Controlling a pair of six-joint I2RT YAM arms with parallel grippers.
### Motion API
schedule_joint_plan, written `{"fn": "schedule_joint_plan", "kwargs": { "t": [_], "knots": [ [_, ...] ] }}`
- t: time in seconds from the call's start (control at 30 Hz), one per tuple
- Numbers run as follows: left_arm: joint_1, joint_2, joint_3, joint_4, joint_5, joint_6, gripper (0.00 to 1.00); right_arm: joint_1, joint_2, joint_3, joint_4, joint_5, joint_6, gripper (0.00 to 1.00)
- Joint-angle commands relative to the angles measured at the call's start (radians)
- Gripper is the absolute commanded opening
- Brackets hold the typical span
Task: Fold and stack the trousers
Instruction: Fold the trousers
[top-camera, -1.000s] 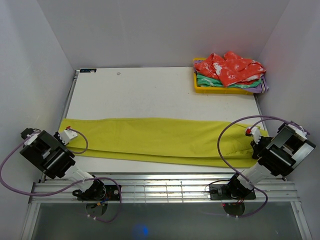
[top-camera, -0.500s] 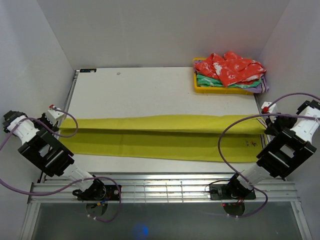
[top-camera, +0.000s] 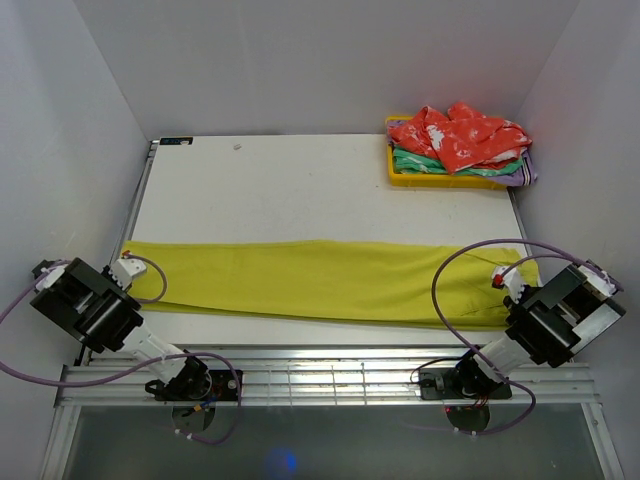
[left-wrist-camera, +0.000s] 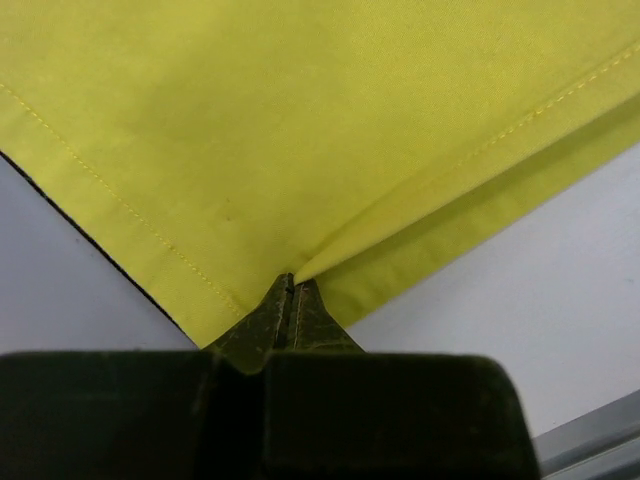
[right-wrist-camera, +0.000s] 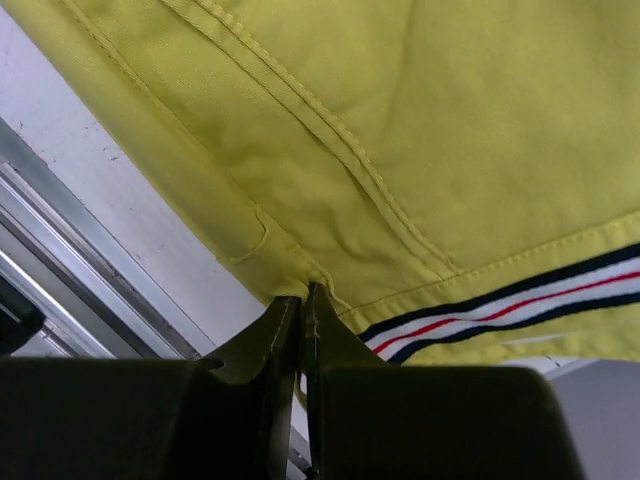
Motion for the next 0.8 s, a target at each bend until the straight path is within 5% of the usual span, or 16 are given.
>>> {"fn": "schedule_joint_plan", "kwargs": {
  "t": [0.0, 0.23, 0.3, 0.37, 0.43, 0.47, 0.77],
  "knots": [
    [0.004, 0.031, -0.050, 0.279, -0.161, 0.017, 0.00, 0.002, 0.019, -0.056, 0.266, 0.133, -0.060, 0.08],
    [0.004, 0.022, -0.062, 0.284, -0.183, 0.013, 0.00, 0.002, 0.131, 0.075, 0.265, 0.133, 0.046, 0.08],
    [0.004, 0.004, -0.063, 0.250, -0.159, 0.028, 0.17, 0.002, 0.153, 0.115, 0.241, 0.128, 0.054, 0.12],
    [0.004, -0.030, -0.036, 0.168, -0.133, 0.033, 0.44, 0.002, 0.154, 0.172, 0.178, 0.108, 0.055, 0.31],
    [0.004, -0.048, 0.002, 0.030, -0.084, 0.039, 0.55, 0.002, 0.142, 0.201, 0.138, 0.091, 0.046, 0.55],
    [0.004, -0.066, 0.051, -0.027, -0.064, 0.046, 0.75, 0.002, 0.121, 0.226, 0.097, 0.072, 0.031, 0.62],
    [-0.001, -0.198, 0.260, -0.455, 0.137, 0.105, 0.80, 0.002, 0.073, 0.482, -0.196, -0.085, 0.038, 0.72]
  ]
}}
